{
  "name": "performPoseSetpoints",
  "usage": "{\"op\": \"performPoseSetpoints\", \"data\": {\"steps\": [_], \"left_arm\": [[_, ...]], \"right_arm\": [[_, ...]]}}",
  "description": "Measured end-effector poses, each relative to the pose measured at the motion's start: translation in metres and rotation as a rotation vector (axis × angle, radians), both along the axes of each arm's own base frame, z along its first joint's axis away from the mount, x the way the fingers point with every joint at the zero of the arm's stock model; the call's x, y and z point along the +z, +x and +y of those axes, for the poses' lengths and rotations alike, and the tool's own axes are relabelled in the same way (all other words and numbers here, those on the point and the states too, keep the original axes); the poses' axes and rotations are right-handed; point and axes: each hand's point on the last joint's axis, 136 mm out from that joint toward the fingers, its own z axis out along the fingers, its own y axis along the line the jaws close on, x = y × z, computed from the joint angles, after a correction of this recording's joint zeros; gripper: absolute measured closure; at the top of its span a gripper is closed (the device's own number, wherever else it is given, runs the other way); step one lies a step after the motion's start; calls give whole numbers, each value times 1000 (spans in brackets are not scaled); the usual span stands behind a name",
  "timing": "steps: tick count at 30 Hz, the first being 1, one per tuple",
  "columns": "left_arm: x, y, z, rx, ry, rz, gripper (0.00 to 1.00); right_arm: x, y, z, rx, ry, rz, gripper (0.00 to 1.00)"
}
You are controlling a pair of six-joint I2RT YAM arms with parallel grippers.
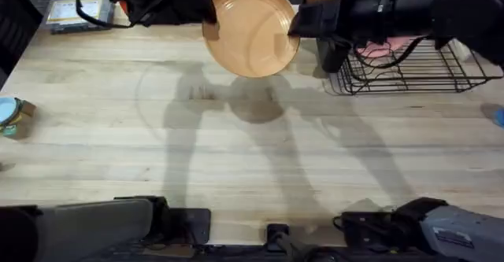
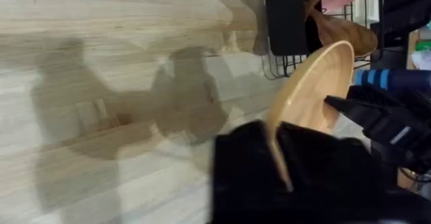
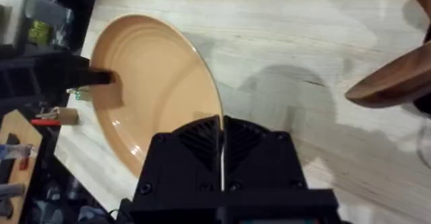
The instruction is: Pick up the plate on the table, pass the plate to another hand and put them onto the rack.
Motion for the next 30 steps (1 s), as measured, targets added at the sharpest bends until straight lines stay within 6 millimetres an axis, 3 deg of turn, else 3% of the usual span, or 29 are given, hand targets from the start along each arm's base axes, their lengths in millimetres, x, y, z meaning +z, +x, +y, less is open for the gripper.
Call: {"op": "performPoseSetpoints", "data": {"steps": [2,3,8,9,22,30], "left_arm": [[0,0,0,-1,-1,0,920],[0,0,0,-1,-1,-1,838],[0,0,-1,1,-6,2,67],[0,0,-1,2,-7,4,23],[1,-2,0,4,-21,11,8],[7,-3,-3,-10,-70,10,4]], "right_arm": [[0,0,0,0,0,0,969],[0,0,0,-1,-1,1,969],[-1,0,-1,-5,-6,3,970],[-1,0,-1,-5,-5,3,969],[-2,0,-2,19,-33,-21,970],[-5,-14,-11,77,-113,-44,970]]}}
